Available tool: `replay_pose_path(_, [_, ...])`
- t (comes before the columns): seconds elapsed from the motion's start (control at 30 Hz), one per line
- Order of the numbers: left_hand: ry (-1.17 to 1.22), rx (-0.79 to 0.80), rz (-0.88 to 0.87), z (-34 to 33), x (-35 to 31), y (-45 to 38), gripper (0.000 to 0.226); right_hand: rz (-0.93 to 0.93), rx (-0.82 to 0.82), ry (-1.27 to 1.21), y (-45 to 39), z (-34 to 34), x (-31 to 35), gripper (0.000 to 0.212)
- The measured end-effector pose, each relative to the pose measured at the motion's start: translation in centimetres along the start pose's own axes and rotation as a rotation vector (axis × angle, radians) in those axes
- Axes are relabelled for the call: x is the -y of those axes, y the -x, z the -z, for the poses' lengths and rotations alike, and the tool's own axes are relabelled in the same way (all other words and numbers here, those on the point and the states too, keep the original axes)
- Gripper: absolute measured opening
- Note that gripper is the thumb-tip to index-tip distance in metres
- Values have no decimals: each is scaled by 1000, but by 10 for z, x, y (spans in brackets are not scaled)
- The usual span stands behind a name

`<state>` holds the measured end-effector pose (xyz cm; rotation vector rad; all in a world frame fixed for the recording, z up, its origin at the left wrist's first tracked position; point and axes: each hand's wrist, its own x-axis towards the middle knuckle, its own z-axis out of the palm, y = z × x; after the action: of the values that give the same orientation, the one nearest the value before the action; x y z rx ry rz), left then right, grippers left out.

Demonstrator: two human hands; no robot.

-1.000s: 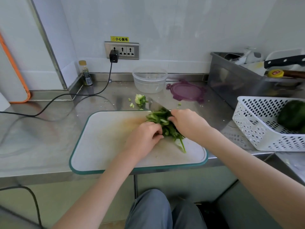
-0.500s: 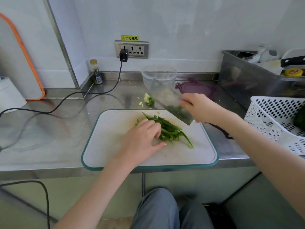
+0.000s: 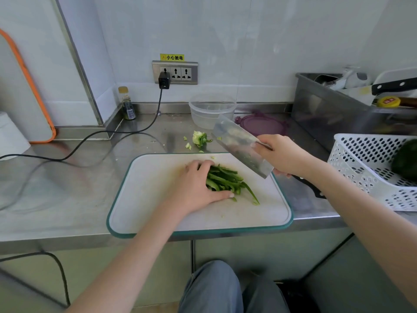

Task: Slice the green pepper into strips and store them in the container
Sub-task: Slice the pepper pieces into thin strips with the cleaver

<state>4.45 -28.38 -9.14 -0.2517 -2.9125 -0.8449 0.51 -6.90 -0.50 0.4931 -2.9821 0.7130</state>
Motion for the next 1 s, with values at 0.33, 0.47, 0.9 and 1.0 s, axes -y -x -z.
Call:
replay_pose_path(0.33, [-36, 0, 99, 0, -12, 15, 104, 136, -191, 322, 2, -19, -28, 29])
replay_pose_path(0.47, [-32, 40, 101, 4, 1, 17, 99, 218, -256, 542, 4, -33, -33, 36])
replay_pose_path(0.9, [33, -52, 50, 13, 20, 18, 80, 114, -237, 441, 7, -43, -57, 39])
replay_pose_path(1.0, [39, -54, 47, 13, 20, 17, 81, 158, -135, 344, 10, -46, -69, 37])
